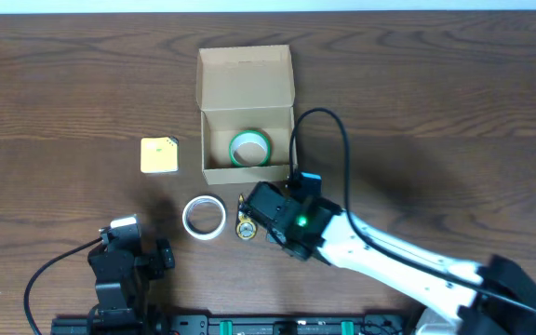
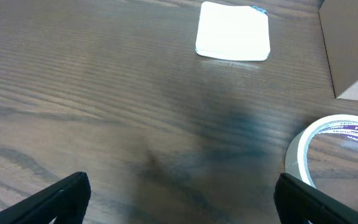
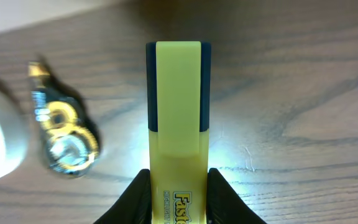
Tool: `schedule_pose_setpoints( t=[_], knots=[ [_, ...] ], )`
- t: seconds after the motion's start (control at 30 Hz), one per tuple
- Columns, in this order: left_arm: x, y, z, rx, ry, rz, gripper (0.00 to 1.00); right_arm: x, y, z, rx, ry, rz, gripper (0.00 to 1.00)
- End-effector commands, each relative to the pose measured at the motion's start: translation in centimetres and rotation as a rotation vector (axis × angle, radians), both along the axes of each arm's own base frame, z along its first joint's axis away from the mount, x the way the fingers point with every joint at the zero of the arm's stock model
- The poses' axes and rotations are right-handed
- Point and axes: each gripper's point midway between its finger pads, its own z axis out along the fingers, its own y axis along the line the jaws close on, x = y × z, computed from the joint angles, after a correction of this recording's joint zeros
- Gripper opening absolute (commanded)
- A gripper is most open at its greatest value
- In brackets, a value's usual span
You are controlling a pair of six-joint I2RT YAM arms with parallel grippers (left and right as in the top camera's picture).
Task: Pack container
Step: 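Carry the highlighter with the right gripper and release it in the box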
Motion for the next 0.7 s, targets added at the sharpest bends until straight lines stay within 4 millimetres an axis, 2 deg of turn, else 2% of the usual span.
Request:
schedule_pose_setpoints(
  t=[0.0,0.07,0.17,0.3,0.43,0.47,0.57,0.67],
  knots=[
    [-0.3,0.1,-1.0,0.019,0.032,-0.002,0.95,1.0,-0.3,2.3,-0.003,-0.094,0.094,0.22],
    [-0.3,0.1,-1.0,0.019,0.032,-0.002,0.95,1.7,0.7,3.6,0.021,-0.15,0.191,0.22],
    [-0.3,0.1,-1.0,0.019,0.032,-0.002,0.95,4.6,2.5,6.5,0.045,-0.273,0.335,0.2],
    [-0.3,0.1,-1.0,0.019,0.032,-0.002,0.95,9.1,2.6,9.2,0.052,-0.399,0.363,0.21],
    [-0.3,0.1,-1.0,0.019,0.032,-0.002,0.95,13.2,2.2,10.9,0.031,-0.486,0.369,0.19],
    [-0.3,0.1,-1.0,0.019,0.032,-0.002,0.95,14.6,2.4,11.1,0.011,-0.503,0.383,0.19],
    [-0.3,0.1,-1.0,0.019,0.032,-0.002,0.95,16.3,3.5,10.1,-0.027,-0.502,0.426,0.19],
    [-0.3,0.1,-1.0,0.019,0.032,-0.002,0.95,17.7,3.8,7.6,-0.092,-0.473,0.42,0.19]
  ],
)
